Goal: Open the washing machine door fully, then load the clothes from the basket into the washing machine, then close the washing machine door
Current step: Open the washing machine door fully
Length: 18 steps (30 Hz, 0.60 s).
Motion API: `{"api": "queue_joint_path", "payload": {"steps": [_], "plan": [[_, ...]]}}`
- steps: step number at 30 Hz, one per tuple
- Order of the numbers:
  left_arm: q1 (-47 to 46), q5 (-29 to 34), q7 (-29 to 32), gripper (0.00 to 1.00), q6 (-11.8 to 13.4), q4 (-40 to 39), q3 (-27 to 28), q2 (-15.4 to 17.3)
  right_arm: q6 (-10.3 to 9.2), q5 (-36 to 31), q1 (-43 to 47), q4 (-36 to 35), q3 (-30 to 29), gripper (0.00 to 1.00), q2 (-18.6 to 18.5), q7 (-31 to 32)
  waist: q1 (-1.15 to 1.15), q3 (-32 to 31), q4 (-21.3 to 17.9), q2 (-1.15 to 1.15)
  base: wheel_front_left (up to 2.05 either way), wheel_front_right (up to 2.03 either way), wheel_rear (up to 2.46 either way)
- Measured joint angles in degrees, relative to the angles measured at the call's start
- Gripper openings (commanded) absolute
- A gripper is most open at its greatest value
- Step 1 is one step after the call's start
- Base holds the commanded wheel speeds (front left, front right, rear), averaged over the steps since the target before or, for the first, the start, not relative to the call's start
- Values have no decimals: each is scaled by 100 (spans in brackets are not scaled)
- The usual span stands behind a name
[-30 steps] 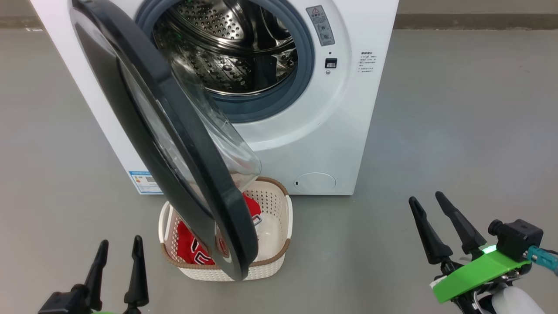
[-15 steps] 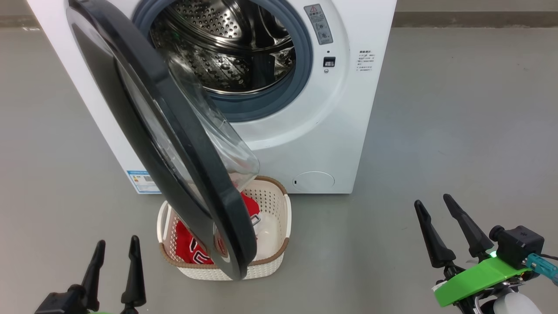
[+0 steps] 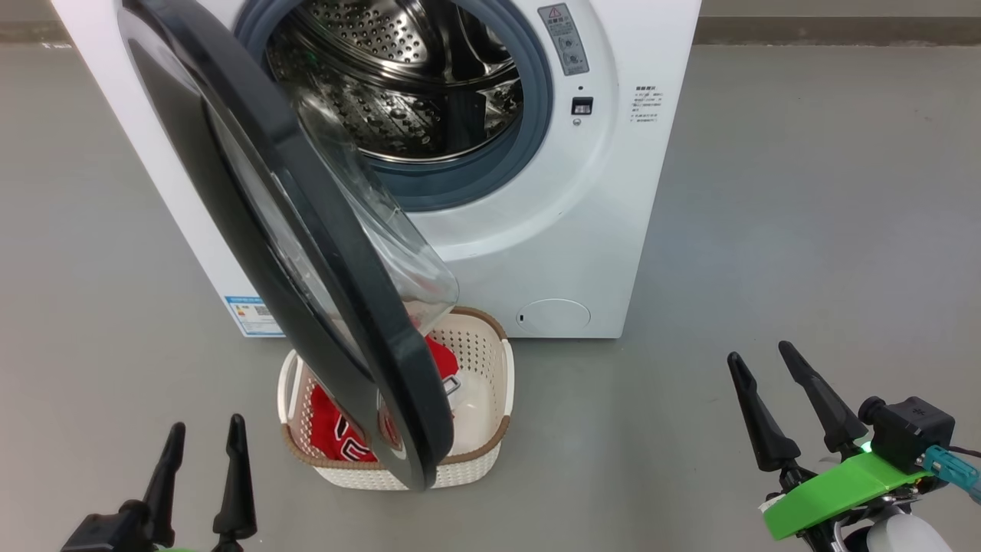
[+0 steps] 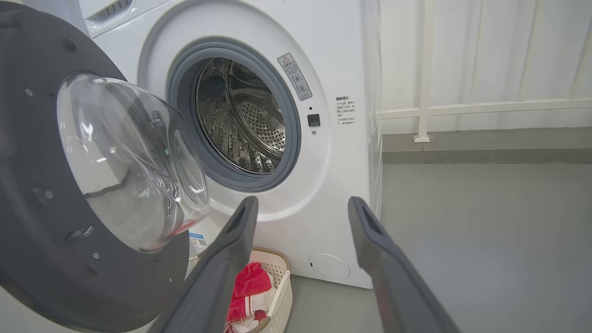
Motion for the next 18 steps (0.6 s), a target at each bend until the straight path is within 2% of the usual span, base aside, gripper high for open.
{"api": "queue_joint_path", "payload": {"steps": [18], "plan": [[-8, 0, 0, 100, -1, 3, 1, 0, 0, 1, -2, 5, 5, 100, 21, 0, 0, 65, -23, 0, 0, 0, 0]]}}
